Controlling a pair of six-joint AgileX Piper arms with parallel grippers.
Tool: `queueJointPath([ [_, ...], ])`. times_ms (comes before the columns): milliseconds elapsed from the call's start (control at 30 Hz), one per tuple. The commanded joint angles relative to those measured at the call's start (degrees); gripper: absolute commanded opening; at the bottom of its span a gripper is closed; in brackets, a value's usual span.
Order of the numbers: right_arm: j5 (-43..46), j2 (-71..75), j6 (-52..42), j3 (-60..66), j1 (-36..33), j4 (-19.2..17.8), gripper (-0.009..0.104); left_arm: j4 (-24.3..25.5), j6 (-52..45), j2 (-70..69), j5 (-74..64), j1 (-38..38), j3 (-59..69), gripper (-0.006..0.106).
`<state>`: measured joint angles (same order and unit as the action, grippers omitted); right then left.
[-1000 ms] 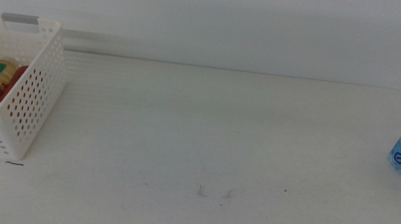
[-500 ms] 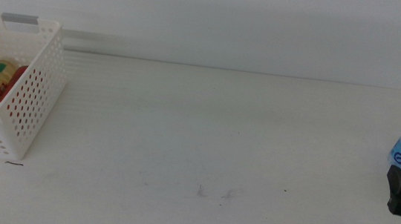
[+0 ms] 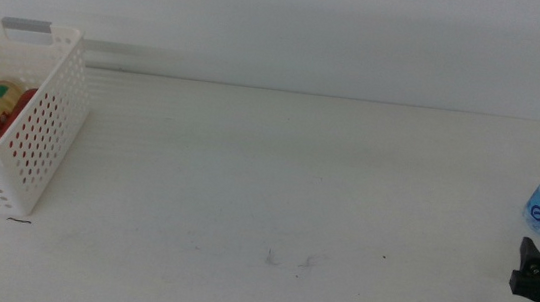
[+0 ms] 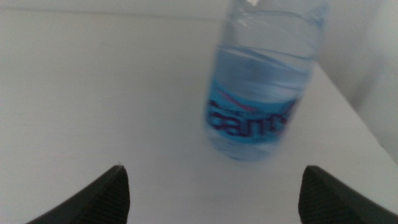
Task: Use arms to grab the bottles and put them into the dustbin to the left of the table.
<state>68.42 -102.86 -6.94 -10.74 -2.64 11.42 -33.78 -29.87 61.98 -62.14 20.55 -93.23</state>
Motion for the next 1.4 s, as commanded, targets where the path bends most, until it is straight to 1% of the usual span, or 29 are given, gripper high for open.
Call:
queueJointPath([
  [0, 1.5, -2.1, -1.2, -1.4, 0.4, 4.2, 0.088, -0.1, 0.1, -0.2, 0.7, 0.4, 0.0, 0.094],
  [67, 1.5, -3.3, -1.2, -2.6, 0.4, 5.6, 0.088, -0.1, 0.1, -0.2, 0.7, 0.4, 0.0, 0.094],
  [200, 1.5, -4.8, -1.4, -5.9, 1.4, 6.0, 0.088, -0.1, -0.1, -0.2, 1.0, 0.4, 0.0, 0.094],
  [300, 1.5, -5.6, -2.1, -8.6, 1.5, 8.2, 0.088, -0.1, -0.1, -0.2, 1.0, 0.4, 0.0, 0.094],
  [467, 1.5, -9.2, -2.7, -13.5, 1.5, 8.4, 0.088, -0.1, -0.1, -0.2, 1.2, 0.4, 0.0, 0.094],
  [767, 1.5, -17.2, -3.6, -20.8, 1.5, 10.6, 0.088, -0.1, -0.1, -0.2, 1.2, 0.4, 0.0, 0.094],
  [833, 1.5, -18.6, -3.6, -22.6, 1.5, 11.9, 0.088, -0.1, -0.1, -0.2, 1.2, 0.4, 0.0, 0.094],
  [967, 1.5, -20.0, -3.6, -25.2, 1.5, 16.3, 0.088, -0.1, -0.1, -0.2, 1.2, 0.4, 0.0, 0.094],
  [1033, 1.5, -20.1, -4.1, -25.8, 1.5, 16.6, 0.087, -0.1, -0.1, -0.2, 1.2, 0.4, 0.0, 0.094],
  [1100, 1.5, -20.2, -5.1, -26.5, 1.5, 15.7, 0.080, -0.1, -0.1, -0.2, 1.2, 0.4, 0.0, 0.094],
  [1133, 1.5, -20.3, -5.8, -26.8, 1.5, 15.2, 0.073, -0.1, -0.1, -0.2, 1.2, 0.4, 0.0, 0.094],
  [1167, 1.5, -20.3, -6.6, -27.0, 1.5, 14.9, 0.061, -0.1, -0.1, -0.2, 1.2, 0.4, 0.0, 0.094],
  [1200, 1.5, -20.3, -7.1, -27.0, 1.5, 14.3, 0.043, -0.1, -0.1, -0.2, 1.2, 0.4, 0.0, 0.094],
  [1233, 1.5, -20.3, -7.6, -27.0, 1.5, 14.2, 0.021, -0.1, -0.1, -0.2, 1.2, 0.4, 0.0, 0.094],
  [1267, 1.5, -20.3, -8.5, -27.0, 1.1, 14.2, -0.004, -0.1, -0.1, -0.2, 1.3, 0.4, 0.0, 0.094],
  [1300, 1.5, -19.9, -8.5, -27.0, 0.3, 14.4, -0.001, -0.1, -0.1, -0.2, 1.3, 0.4, 0.0, 0.094],
  [1367, 1.5, -18.2, -8.5, -27.0, -2.7, 14.6, -0.002, -0.1, -0.1, -0.2, 1.3, 0.4, 0.0, 0.094],
])
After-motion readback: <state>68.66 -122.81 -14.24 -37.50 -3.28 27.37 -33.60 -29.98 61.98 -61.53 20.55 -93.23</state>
